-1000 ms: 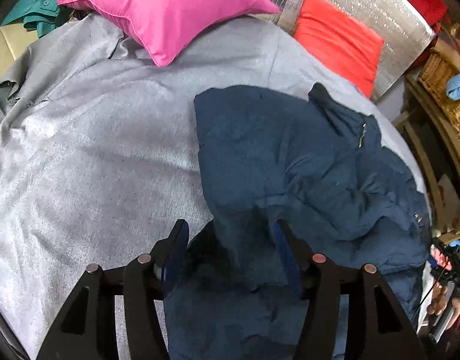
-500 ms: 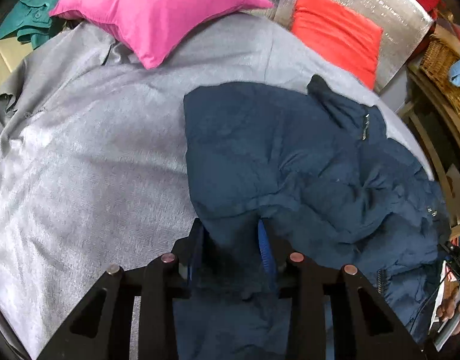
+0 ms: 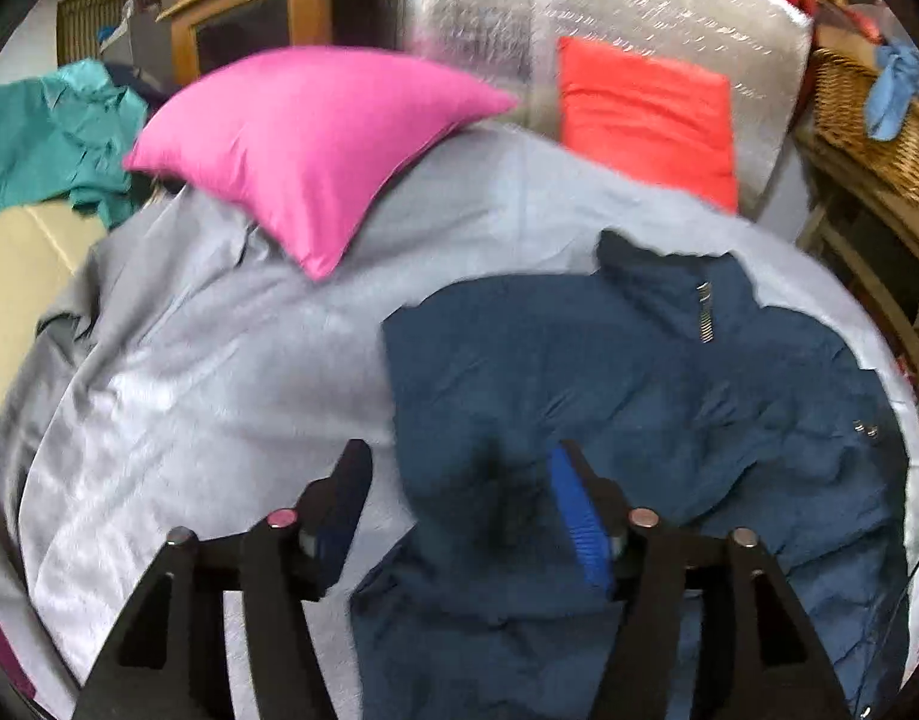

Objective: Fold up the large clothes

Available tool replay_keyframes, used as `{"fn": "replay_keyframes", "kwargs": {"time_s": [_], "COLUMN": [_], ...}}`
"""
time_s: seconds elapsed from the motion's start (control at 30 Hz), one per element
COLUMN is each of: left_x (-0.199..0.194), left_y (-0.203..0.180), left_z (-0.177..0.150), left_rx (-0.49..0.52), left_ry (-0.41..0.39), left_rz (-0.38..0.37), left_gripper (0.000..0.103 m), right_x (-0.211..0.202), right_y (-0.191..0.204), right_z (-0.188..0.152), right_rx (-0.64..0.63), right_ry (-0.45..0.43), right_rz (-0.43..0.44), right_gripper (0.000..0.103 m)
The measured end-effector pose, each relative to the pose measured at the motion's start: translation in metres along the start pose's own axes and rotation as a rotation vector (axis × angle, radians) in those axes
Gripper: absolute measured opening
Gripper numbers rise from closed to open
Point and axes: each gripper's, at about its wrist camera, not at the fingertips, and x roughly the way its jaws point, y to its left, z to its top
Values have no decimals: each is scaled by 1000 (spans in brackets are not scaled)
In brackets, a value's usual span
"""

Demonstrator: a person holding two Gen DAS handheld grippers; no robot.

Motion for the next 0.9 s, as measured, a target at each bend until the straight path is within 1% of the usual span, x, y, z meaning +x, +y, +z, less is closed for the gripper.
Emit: {"fn": "replay_keyframes", "kwargs": {"time_s": [0.03,0.07,0.13,0.17,0.23,0.27,0.3,0.33,0.37,0.43,0.53,0.57,0.6,0.63,0.67,0.7,0.73,0.77,0.83,0.9], "left_x": [3,7,17,28,54,61,62,59,55,45,40,40,43,51,65,78,87,87,83,73], "left_y": [-4,-11,-28,-36,-41,-42,-43,-46,-49,-49,-42,-39,-35,-32,-30,-31,-29,-30,-34,-33], "left_z": [2,4,0,-3,-17,-22,-24,-21,-18,-13,1,5,8,11,10,7,5,4,6,6], "left_rx": [14,39,91,119,153,153,155,178,200,206,140,113,86,67,55,50,44,47,89,95], "left_ry": [-3,1,28,61,188,211,193,185,176,116,79,66,60,74,117,160,178,166,172,147], "left_rz": [-10,-16,-5,14,61,67,76,92,91,59,42,39,51,76,99,102,98,104,121,111], "left_gripper": [64,64,64,64,64,65,65,65,65,65,65,65,68,69,71,73,73,73,73,73], "right_x": [3,6,23,32,59,74,80,79,75,64,57,61,66,76,86,96,106,108,98,84], "right_y": [11,19,39,45,52,49,48,50,50,49,48,46,46,43,43,39,35,33,38,38], "right_z": [-3,-6,-17,-21,-35,-42,-45,-42,-38,-24,-8,-3,-1,0,1,-3,-8,-10,-7,-5], "right_rx": [-24,-44,-97,-108,-124,-113,-107,-109,-104,-66,-36,-34,-34,-27,-20,-11,0,5,-7,0], "right_ry": [9,24,93,119,228,295,307,307,305,240,165,155,157,169,189,225,263,264,267,246], "right_rz": [41,59,101,107,80,69,69,67,71,114,106,93,75,51,41,46,56,62,59,83], "right_gripper": [46,46,46,44,39,39,39,39,39,38,38,38,38,38,39,39,38,38,38,39]}}
